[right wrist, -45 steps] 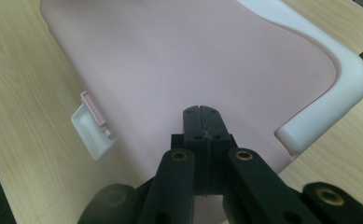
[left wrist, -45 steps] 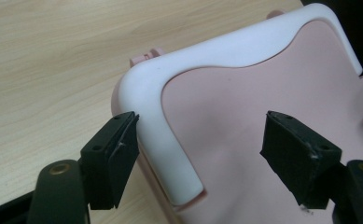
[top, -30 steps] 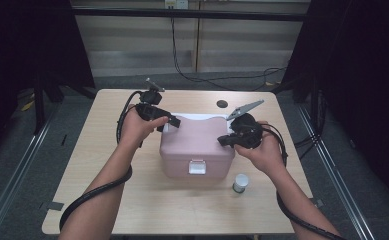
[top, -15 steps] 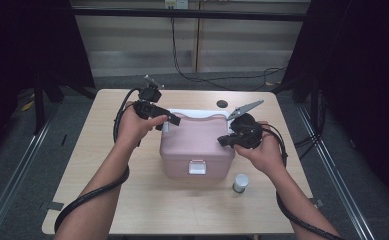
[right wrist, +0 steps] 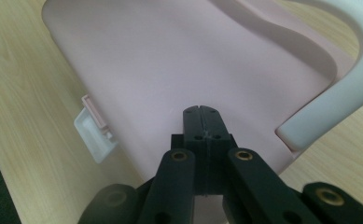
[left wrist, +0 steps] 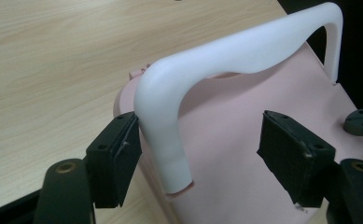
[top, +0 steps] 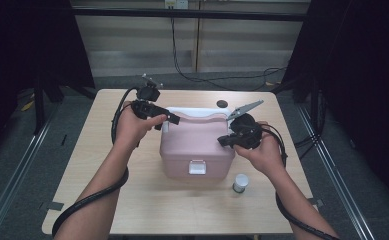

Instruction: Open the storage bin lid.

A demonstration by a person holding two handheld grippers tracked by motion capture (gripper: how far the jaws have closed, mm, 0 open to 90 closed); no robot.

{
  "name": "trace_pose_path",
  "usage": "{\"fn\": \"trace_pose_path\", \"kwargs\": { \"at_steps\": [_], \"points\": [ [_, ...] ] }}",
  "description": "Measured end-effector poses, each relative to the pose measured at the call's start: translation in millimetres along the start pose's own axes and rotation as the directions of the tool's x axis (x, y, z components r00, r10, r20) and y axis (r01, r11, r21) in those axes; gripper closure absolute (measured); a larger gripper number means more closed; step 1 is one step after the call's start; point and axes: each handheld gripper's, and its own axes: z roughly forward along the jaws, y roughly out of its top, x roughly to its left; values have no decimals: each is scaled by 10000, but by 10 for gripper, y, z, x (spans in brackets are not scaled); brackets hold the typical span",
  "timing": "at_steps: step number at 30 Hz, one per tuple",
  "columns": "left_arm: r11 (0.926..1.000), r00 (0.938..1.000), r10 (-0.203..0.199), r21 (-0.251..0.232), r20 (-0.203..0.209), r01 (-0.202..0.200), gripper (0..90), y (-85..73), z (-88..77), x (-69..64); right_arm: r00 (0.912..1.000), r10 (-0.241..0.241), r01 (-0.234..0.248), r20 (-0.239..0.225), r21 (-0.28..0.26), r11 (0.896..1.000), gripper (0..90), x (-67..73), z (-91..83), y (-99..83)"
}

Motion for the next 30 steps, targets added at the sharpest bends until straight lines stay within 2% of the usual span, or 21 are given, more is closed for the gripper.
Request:
{"fn": "trace_pose_path", "kwargs": {
  "at_steps": [3,5,11,15,17,20,27,30],
  "points": [
    [9999,10000,-40,-118,86,41,301,-4,-46,-24,10000,-19,19,22,-3,10000,900,-3,4,5],
    [9999,9998,155,-68,99,-154,304,-18,-87,-42,10000,-42,42,65,22,10000,900,2,6,9],
    [9994,9994,274,-227,200,-270,326,-64,-141,-56,10000,-53,53,64,-4,10000,900,0,7,9],
    [9991,9994,273,-317,203,-267,331,-65,-119,-36,10000,-28,28,63,11,10000,900,1,7,13],
    [9985,9990,447,-326,36,-446,310,-56,-106,-30,10000,-38,38,48,-13,10000,900,-1,6,9],
    [9984,9991,414,-394,-37,-415,300,-40,-77,-21,10000,-15,15,-4,-65,10000,900,-9,6,3],
    [9989,9986,412,-201,-331,-419,298,-8,0,15,10000,-14,14,-9,-66,10000,900,-14,8,7],
    [9996,9995,266,-129,-150,-268,304,-8,49,22,10000,47,-48,-51,-65,10000,900,-19,7,5]
  ]
}}
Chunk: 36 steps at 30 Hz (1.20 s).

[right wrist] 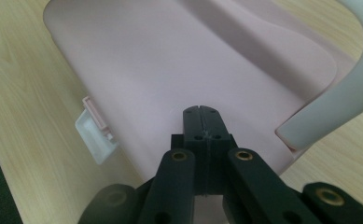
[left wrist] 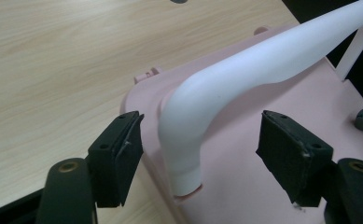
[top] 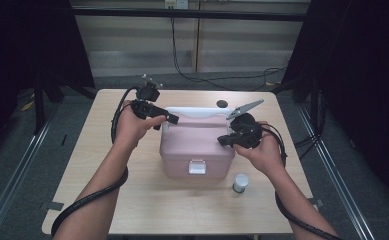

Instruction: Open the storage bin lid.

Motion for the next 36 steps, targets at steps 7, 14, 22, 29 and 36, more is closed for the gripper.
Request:
{"fn": "trace_pose_path", "kwargs": {
  "at_steps": [7,14,22,29,36],
  "points": [
    [9999,9996,130,79,-265,-128,319,19,80,-20,10000,-13,13,-13,-13,10000,900,-2,1,0],
    [9995,9975,278,185,-650,-267,480,47,106,-43,10000,-39,39,-29,-15,10000,900,-2,2,0],
    [9981,9880,499,428,-1458,-441,672,65,100,-39,9999,-117,117,8,4,9999,900,3,3,8],
    [9977,9906,387,596,-1312,-311,691,83,75,-29,9999,-36,36,-119,15,10000,900,-12,-4,11],
    [9972,9940,327,701,-1042,-254,693,91,53,-13,9999,-31,30,-113,-110,9999,900,-22,-4,7]
  ]
}}
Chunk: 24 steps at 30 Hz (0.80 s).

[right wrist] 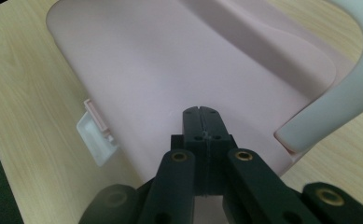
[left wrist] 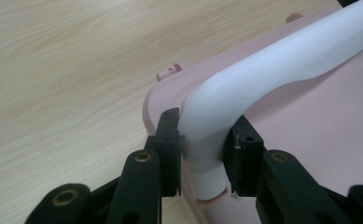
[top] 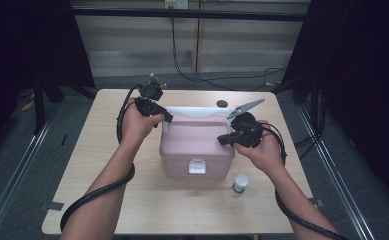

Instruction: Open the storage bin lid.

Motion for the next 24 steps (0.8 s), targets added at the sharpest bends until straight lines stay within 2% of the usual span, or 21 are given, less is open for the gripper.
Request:
{"fn": "trace_pose_path", "kwargs": {
  "at_steps": [5,9,11,12,18,24],
  "points": [
    [10000,9998,64,-15,184,-64,693,-5,-19,10,10000,48,-48,80,5,10000,900,4,-15,-8],
    [10000,9997,90,-27,230,-90,694,0,-36,1,10000,42,-42,-76,62,10000,900,-25,-47,-34],
    [9999,9996,156,-46,249,-155,694,7,-50,6,9998,-58,56,173,77,10000,900,-39,-89,-46],
    [9999,9995,143,-55,281,-141,694,9,-54,6,10000,12,-12,79,51,10000,900,-50,-121,-56],
    [9997,9992,243,-54,330,-241,694,32,-108,10,9996,97,-92,276,-168,9998,900,-127,-266,-120],
    [9995,9990,183,-276,417,-172,694,63,-151,22,9981,281,-271,552,-187,9995,900,-202,-331,-200]
  ]
}}
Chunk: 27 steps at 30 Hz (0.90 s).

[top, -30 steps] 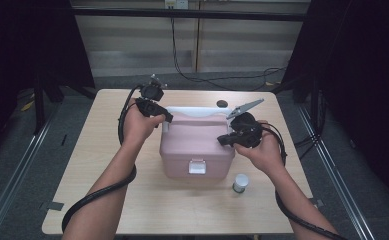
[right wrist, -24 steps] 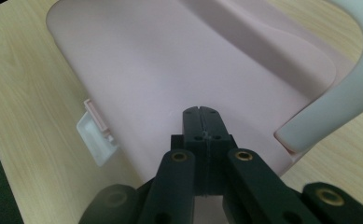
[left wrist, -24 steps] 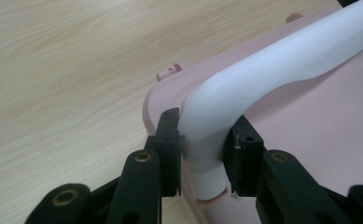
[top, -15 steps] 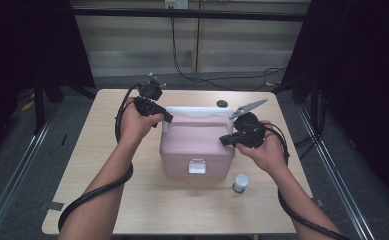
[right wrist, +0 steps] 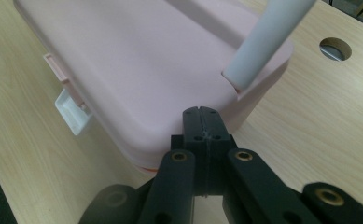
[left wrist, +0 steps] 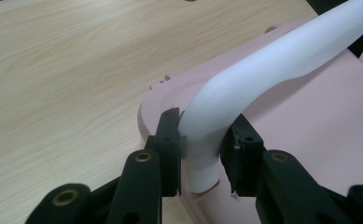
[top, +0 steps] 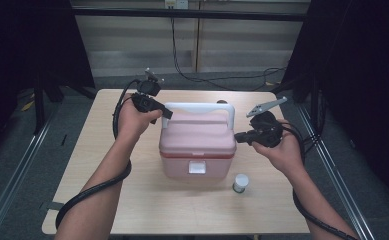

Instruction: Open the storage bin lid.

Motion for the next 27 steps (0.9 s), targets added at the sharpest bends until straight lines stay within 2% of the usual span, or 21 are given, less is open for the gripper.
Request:
{"fn": "trace_pose_path", "kwargs": {
  "at_steps": [8,12,27],
  "points": [
    [10000,10000,-45,-25,-24,45,695,61,-47,6,9999,150,-150,5,113,9998,900,-78,22,-91],
    [10000,10000,-35,-33,-44,35,694,89,-61,9,9995,293,-291,-148,110,9995,900,-104,27,-125],
    [9998,10000,-58,-182,23,58,694,122,-111,5,9983,214,-194,-551,370,9991,900,-47,222,-140]
  ]
}}
